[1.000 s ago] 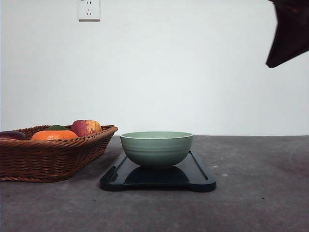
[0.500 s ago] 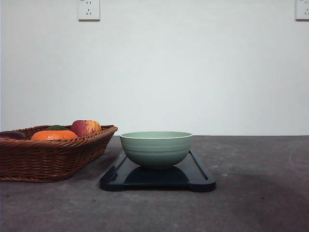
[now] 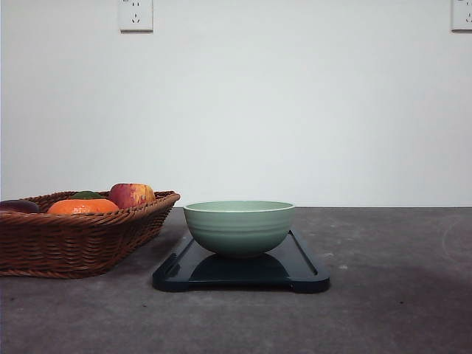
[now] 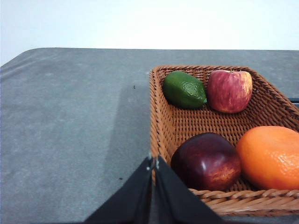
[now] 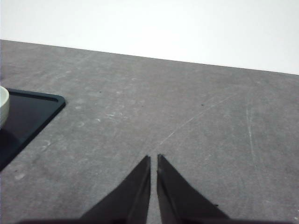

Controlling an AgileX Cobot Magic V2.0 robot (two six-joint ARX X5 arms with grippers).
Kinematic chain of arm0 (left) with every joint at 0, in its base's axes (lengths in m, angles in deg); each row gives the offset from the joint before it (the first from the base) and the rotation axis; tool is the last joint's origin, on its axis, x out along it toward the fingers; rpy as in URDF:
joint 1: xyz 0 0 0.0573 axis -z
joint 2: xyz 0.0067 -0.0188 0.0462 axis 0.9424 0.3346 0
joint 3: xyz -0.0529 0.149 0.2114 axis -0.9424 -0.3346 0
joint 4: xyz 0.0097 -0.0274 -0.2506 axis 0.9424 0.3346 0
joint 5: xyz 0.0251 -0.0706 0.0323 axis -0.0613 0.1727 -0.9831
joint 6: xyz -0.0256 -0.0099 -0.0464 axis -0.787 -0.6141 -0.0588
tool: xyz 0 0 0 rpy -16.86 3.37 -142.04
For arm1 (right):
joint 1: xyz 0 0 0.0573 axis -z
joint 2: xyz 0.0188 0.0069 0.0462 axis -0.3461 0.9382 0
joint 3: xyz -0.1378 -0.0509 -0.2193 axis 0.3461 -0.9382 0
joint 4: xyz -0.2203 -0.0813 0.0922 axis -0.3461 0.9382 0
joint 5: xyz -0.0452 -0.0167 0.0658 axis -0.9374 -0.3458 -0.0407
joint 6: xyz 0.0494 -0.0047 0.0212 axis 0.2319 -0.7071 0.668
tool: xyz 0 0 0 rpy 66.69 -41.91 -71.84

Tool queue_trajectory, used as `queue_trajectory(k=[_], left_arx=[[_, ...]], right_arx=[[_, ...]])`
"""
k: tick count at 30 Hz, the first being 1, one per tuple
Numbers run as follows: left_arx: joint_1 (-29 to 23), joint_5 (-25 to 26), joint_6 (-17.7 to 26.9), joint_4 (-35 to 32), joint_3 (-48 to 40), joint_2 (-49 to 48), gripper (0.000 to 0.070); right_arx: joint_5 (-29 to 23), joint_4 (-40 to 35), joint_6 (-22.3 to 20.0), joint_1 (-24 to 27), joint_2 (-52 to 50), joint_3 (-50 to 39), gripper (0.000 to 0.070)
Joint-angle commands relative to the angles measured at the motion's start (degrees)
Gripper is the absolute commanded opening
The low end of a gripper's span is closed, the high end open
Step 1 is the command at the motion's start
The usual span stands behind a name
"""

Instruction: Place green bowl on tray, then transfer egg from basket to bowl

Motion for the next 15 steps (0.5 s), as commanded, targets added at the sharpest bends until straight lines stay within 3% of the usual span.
queue_trajectory(k=[1,15], left_arx=[[-0.1,-0.1,0.1,-0.8,-1.1,0.0,0.0000],[-0.1,-0.1,0.1,-0.7,-1.1,0.0,0.0000]], right_arx=[[0.0,-0.6,0.3,0.0,0.1,-0.3,0.0016],[0.0,-0.9,0.3,-0.1,0.0,-0.2,0.0016]])
